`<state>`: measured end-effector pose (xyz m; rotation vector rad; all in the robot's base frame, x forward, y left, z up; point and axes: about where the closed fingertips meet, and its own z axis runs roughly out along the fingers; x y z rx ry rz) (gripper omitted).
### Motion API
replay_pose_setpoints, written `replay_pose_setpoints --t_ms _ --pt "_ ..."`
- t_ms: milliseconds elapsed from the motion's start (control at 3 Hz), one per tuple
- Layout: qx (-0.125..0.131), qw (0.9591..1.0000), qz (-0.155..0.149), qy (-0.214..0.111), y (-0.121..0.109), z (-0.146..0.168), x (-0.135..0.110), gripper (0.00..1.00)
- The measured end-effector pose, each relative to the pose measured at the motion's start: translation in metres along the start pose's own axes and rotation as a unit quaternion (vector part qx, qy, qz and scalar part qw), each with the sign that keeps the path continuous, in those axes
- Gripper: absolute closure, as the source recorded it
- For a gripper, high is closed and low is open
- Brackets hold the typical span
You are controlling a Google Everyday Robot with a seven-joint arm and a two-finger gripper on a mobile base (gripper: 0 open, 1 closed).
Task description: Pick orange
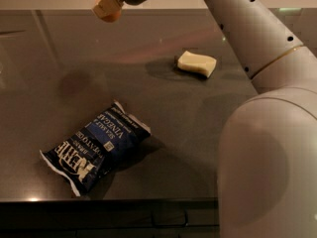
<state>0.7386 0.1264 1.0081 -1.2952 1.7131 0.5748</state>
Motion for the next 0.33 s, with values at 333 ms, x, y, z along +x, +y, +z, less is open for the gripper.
replay_pose_setpoints --t_ms 333 --pt "-0.001 1.0000 -0.001 0.000 0.0002 0.0007 0.0002 1.00"
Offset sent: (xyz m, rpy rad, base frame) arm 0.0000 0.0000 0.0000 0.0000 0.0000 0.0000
